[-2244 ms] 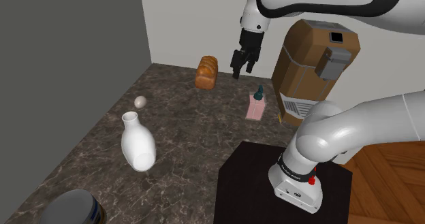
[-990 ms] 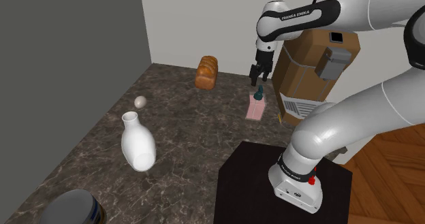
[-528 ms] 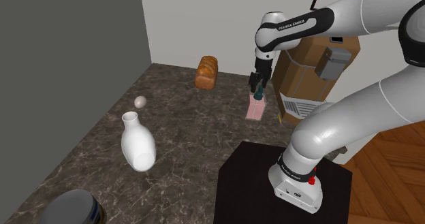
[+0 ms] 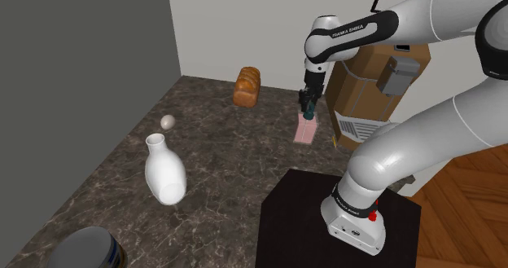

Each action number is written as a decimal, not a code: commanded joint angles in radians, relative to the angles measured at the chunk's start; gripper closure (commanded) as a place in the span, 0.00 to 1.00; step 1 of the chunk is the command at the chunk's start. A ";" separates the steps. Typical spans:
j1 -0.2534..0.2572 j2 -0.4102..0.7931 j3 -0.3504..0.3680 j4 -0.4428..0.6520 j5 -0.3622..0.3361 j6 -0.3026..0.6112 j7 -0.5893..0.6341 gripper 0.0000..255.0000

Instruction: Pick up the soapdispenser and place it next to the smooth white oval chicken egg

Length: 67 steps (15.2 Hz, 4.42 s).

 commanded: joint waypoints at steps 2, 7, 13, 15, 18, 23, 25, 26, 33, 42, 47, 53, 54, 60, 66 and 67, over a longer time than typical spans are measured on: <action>0.000 0.000 0.000 0.000 0.000 0.000 0.000 1.00; 0.000 0.000 0.000 0.000 0.000 0.000 0.000 1.00; 0.000 -0.025 0.011 0.037 0.002 -0.061 0.004 1.00; 0.000 -0.036 0.016 0.056 0.004 -0.091 0.005 1.00; 0.000 -0.050 0.024 0.087 0.007 -0.136 0.007 1.00; 0.002 -0.067 0.035 0.142 0.012 -0.208 0.009 1.00; 0.003 -0.072 0.040 0.165 0.015 -0.236 0.010 1.00; 0.003 -0.074 0.042 0.177 0.016 -0.250 0.010 1.00; 0.007 -0.081 0.055 0.265 0.025 -0.345 0.011 1.00; 0.013 -0.073 0.069 0.391 0.036 -0.464 0.010 1.00; 0.017 -0.061 0.075 0.467 0.043 -0.528 0.009 1.00; 0.022 -0.040 0.080 0.565 0.051 -0.606 0.005 1.00; 0.023 -0.036 0.081 0.582 0.052 -0.619 0.005 1.00; 0.034 0.004 0.092 0.662 0.069 -0.660 0.017 1.00; 0.076 0.132 0.141 0.700 0.133 -0.576 0.101 1.00; 0.083 0.156 0.148 0.711 0.143 -0.564 0.114 1.00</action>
